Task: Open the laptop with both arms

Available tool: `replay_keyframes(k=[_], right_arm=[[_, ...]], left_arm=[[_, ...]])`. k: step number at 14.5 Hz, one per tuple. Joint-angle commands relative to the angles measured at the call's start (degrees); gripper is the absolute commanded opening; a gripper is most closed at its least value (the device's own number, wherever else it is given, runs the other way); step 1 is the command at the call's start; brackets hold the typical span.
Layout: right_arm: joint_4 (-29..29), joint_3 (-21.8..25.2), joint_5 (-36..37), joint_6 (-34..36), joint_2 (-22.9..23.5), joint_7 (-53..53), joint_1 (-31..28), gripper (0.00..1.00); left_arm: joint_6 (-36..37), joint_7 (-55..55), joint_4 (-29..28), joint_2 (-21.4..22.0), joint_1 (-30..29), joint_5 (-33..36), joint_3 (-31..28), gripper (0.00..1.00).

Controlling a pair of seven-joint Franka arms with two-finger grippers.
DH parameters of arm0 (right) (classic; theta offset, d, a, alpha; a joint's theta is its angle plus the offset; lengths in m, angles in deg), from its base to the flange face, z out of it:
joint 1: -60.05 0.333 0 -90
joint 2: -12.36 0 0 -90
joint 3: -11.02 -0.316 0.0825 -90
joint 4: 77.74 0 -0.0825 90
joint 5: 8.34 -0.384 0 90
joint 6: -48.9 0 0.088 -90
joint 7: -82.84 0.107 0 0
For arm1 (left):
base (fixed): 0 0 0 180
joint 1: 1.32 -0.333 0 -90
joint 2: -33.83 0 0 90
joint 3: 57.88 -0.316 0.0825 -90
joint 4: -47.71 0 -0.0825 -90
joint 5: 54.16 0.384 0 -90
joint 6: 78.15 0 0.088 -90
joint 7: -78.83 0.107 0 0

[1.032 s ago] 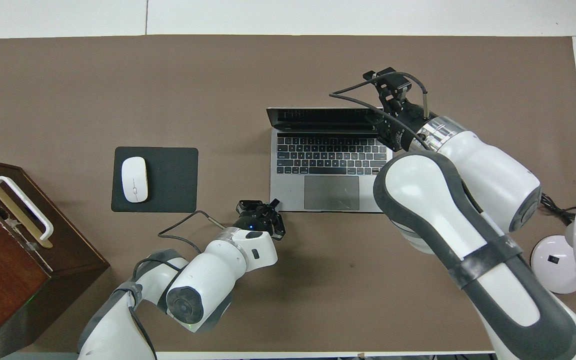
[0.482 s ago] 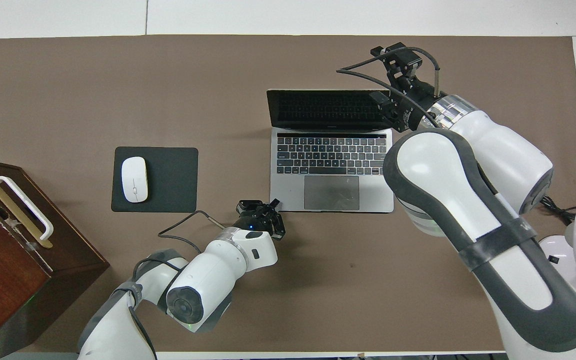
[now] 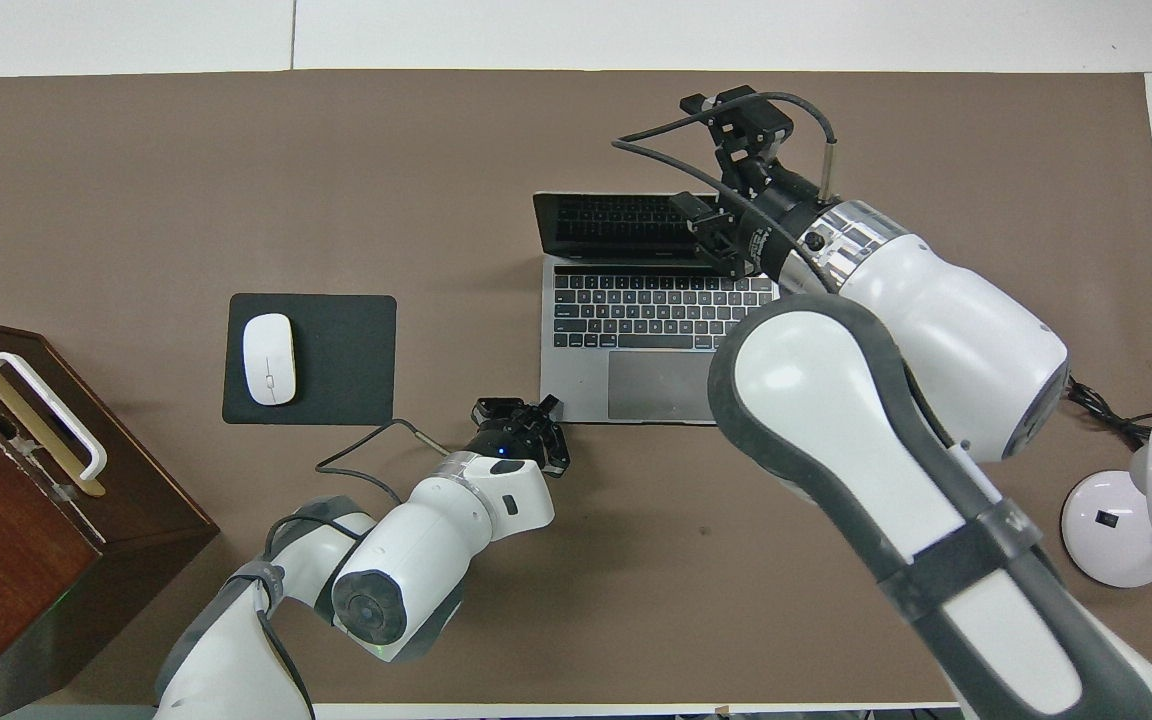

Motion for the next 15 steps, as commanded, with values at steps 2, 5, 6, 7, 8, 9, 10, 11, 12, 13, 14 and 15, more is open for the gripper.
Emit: replay_keyframes(k=[2,5,6,7,8,9,10,11,12,13,14,15], right_arm=[[7.6,0.6,4.0,-1.3,-0.5,0.6,-1.0,1.0],[14.5,0.3,18.1,0.8,1.8,-4.0,-6.4,1.0],[16.3,0.2,22.0,2.2,2.9,-6.4,-7.8,1.0],[18.8,0.3,24.4,5.7,3.2,-7.9,-8.9,1.0],[21.4,0.3,26.3,10.2,4.5,-10.6,-10.3,1.0],[25.2,0.3,27.7,15.2,5.6,-14.0,-12.6,1.0],[28.4,0.5,28.9,21.7,7.0,-15.8,-14.5,1.0],[30.7,0.6,32.1,29.2,7.4,-16.7,-16.2,1.0],[31.1,0.4,37.1,35.0,7.3,-17.9,-18.1,1.0],[31.1,0.4,40.8,39.1,6.5,-19.0,-18.9,1.0],[30.7,0.5,43.7,44.5,5.0,-20.2,-19.1,1.0],[30.4,0.6,45.8,51.2,3.3,-21.9,-19.8,1.0]], left_arm=[[-0.3,-3.9,1.0,0.8,0.1,0.1,-0.7,0.0],[5.6,-6.6,0.5,5.1,-1.4,0.1,-0.7,0.0],[9.7,-7.5,0.7,7.2,-1.5,0.1,-0.7,0.0],[14.1,-7.8,1.0,9.8,-2.5,0.1,-0.7,0.0],[19.1,-7.5,1.4,12.3,-3.8,0.1,-0.7,0.0],[24.2,-7.4,2.3,14.5,-4.7,0.2,-0.7,0.0],[29.1,-7.3,3.4,16.0,-5.1,0.2,-0.7,0.0],[33.5,-7.3,5.0,17.2,-5.7,0.2,-0.7,0.0],[38.6,-7.1,6.6,18.3,-6.4,0.2,-0.7,0.0],[43.7,-7.0,8.5,19.4,-7.3,0.2,-0.8,0.0],[49.2,-6.0,10.6,20.3,-8.6,0.2,-0.8,0.0],[55.2,-4.0,13.4,21.0,-10.0,0.2,-0.8,0.0]])
